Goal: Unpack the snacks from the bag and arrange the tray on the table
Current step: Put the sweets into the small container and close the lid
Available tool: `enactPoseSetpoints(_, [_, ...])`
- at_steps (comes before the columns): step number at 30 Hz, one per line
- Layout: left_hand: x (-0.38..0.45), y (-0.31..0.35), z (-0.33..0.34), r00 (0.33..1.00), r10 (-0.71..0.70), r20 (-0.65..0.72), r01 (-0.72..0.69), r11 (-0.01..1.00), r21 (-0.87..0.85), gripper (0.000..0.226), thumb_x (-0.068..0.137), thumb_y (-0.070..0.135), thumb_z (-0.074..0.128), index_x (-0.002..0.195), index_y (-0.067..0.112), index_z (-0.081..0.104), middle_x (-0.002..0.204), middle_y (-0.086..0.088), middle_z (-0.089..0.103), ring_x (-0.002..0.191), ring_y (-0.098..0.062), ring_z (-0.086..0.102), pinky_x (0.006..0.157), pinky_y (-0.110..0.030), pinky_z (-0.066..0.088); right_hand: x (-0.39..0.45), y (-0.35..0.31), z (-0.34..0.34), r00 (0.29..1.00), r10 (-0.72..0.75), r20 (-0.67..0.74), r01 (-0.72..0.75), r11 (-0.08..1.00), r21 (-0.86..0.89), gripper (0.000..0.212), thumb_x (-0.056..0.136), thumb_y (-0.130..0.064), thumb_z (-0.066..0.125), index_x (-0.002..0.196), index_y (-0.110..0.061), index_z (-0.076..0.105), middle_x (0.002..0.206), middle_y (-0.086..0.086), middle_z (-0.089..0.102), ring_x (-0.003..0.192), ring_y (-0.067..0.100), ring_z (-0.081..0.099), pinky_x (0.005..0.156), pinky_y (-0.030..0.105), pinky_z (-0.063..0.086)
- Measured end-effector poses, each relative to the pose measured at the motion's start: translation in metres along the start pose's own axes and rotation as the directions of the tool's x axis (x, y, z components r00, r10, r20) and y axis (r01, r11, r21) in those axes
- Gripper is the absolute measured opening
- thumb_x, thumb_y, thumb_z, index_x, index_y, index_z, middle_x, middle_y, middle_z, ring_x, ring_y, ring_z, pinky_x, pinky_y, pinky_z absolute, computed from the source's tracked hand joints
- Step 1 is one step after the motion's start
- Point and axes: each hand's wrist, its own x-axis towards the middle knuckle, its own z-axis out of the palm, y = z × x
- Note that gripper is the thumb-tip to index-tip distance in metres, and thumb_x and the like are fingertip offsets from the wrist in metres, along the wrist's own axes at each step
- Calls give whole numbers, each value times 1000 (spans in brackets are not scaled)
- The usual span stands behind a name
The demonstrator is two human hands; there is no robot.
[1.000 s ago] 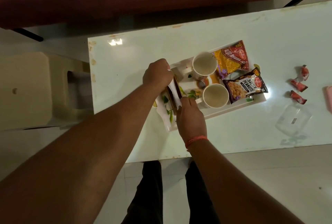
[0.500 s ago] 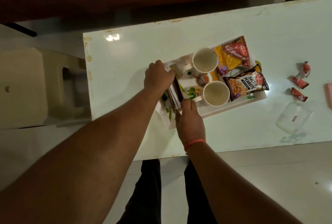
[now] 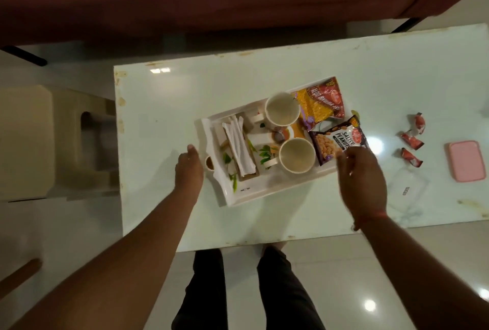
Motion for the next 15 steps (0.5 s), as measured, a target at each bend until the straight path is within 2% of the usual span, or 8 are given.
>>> enactPoseSetpoints(2, [-3,-5,3,983,-137,119,158,967,-199,54,103,49,29,139,13,45,129,-11,60,117,-29,59,107,-49,43,52,28,-5,998,44,-42,-44,999,6,30,98,-35,50,100,-7,60,98,16,60,92,33,55,76,36,41])
enactPoseSetpoints(4, [-7,-6,6,975,-124,187,172,947,-270,39,103,44,37,125,17,54,110,-7,67,98,-21,64,100,-46,48,100,40,-8,994,113,-11,-113,993,29,42,97,-44,45,99,-5,61,101,19,60,94,35,56,80,39,45])
enactPoseSetpoints(5, [-8,-7,8,974,-107,197,162,944,-287,34,102,42,40,121,18,56,101,-5,68,92,-19,65,94,-44,51,120,41,-7,987,151,57,-154,987,42,48,99,-46,41,95,-2,61,96,19,59,89,35,56,76,37,45])
enactPoseSetpoints(6, [-9,-7,10,976,-98,196,155,941,-302,33,102,42,42,120,18,58,97,-4,68,90,-18,66,87,-43,53,138,39,-7,968,195,160,-207,977,59,55,100,-48,37,90,1,59,90,20,59,84,35,55,72,36,45])
enactPoseSetpoints(7, [-10,-6,12,979,-94,183,149,938,-313,35,101,43,43,120,18,59,95,-4,69,91,-20,66,80,-41,54,153,37,-5,934,228,274,-259,962,82,65,100,-53,32,91,5,59,90,23,60,84,37,57,75,39,47])
enactPoseSetpoints(10, [-6,-7,16,983,-100,157,147,934,-325,38,100,44,45,122,18,61,98,-5,70,95,-22,68,72,-39,55,175,33,2,803,293,519,-420,896,145,77,93,-70,26,95,-2,63,106,27,67,100,41,64,97,54,49])
enactPoseSetpoints(12, [-7,-7,19,984,-105,147,151,925,-349,36,100,43,47,121,18,63,99,-4,71,96,-22,68,74,-39,55,176,36,5,770,316,555,-481,858,179,72,90,-74,29,91,-11,64,108,21,69,100,35,66,97,50,50])
enactPoseSetpoints(15, [-8,-3,22,984,-118,131,160,910,-382,33,100,44,46,115,20,64,94,-1,71,91,-20,67,72,-37,53,175,38,6,752,342,563,-547,800,245,73,92,-72,31,116,-11,62,114,14,68,101,29,64,89,43,52])
